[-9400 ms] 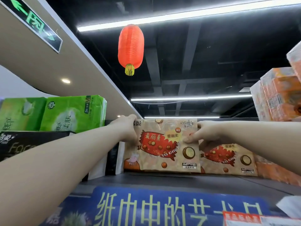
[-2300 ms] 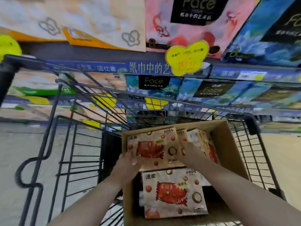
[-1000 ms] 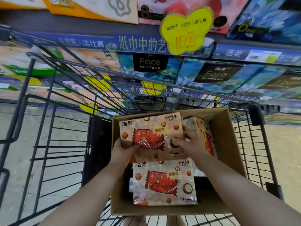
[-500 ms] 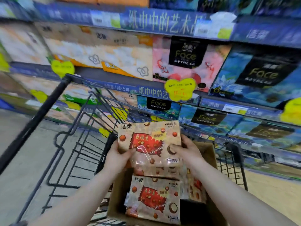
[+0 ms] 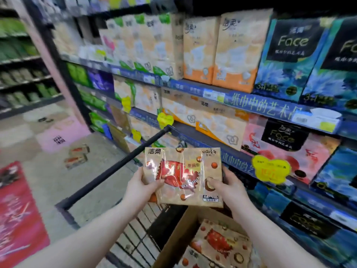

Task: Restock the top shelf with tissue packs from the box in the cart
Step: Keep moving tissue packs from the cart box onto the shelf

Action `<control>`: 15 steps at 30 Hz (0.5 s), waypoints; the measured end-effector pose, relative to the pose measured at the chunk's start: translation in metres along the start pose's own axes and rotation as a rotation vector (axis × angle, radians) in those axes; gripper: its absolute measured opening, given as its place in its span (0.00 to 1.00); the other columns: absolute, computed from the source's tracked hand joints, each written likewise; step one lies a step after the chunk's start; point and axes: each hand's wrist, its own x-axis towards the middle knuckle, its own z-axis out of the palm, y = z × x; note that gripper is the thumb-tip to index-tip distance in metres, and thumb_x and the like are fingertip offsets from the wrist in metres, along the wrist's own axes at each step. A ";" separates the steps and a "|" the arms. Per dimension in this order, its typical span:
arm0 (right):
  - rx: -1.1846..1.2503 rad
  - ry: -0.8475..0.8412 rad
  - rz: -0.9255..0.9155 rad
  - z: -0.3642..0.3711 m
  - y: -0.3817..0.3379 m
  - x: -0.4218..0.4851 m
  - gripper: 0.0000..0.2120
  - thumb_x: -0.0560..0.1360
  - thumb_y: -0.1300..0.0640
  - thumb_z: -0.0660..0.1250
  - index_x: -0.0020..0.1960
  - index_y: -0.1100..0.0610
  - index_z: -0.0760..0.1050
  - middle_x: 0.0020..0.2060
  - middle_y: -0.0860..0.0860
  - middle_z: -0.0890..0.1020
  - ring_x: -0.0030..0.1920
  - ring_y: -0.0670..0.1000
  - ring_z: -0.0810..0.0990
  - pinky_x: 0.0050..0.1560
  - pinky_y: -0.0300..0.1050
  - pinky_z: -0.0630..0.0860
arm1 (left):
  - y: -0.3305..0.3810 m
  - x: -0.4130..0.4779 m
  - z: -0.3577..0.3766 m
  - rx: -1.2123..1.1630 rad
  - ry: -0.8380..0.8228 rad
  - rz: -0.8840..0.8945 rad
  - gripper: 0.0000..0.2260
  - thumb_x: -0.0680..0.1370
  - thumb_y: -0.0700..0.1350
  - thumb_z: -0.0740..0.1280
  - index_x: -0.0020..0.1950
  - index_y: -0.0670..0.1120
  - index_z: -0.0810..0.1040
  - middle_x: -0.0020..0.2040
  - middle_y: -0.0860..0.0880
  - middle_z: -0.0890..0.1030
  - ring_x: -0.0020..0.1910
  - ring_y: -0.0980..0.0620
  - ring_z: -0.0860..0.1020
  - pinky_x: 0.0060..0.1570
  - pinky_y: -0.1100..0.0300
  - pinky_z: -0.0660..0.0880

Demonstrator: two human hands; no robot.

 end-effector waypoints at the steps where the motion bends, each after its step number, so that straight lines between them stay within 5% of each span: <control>1: -0.001 -0.034 -0.018 0.011 -0.006 0.000 0.25 0.74 0.58 0.69 0.69 0.46 0.69 0.57 0.47 0.81 0.49 0.44 0.81 0.37 0.36 0.75 | 0.002 -0.002 -0.013 0.000 0.029 0.002 0.22 0.72 0.44 0.73 0.63 0.52 0.69 0.52 0.53 0.79 0.47 0.54 0.81 0.47 0.52 0.81; 6: -0.083 -0.137 -0.147 0.070 -0.032 -0.003 0.22 0.75 0.56 0.68 0.68 0.46 0.71 0.53 0.43 0.81 0.53 0.47 0.80 0.53 0.46 0.77 | 0.007 -0.012 -0.080 0.015 0.195 0.026 0.27 0.70 0.46 0.74 0.67 0.51 0.69 0.59 0.50 0.78 0.54 0.51 0.79 0.48 0.56 0.79; 10: -0.117 -0.258 -0.224 0.121 -0.059 -0.005 0.17 0.74 0.58 0.69 0.59 0.41 0.73 0.48 0.41 0.82 0.53 0.48 0.80 0.55 0.47 0.76 | 0.009 -0.018 -0.136 0.025 0.302 0.048 0.23 0.70 0.46 0.75 0.63 0.52 0.72 0.56 0.52 0.79 0.54 0.52 0.78 0.55 0.54 0.76; 15: -0.103 -0.405 -0.305 0.214 -0.090 -0.013 0.15 0.74 0.60 0.69 0.49 0.39 0.73 0.46 0.40 0.81 0.46 0.41 0.79 0.39 0.33 0.73 | 0.001 -0.024 -0.226 0.008 0.429 0.070 0.20 0.71 0.44 0.74 0.60 0.51 0.72 0.54 0.53 0.78 0.55 0.52 0.77 0.58 0.52 0.75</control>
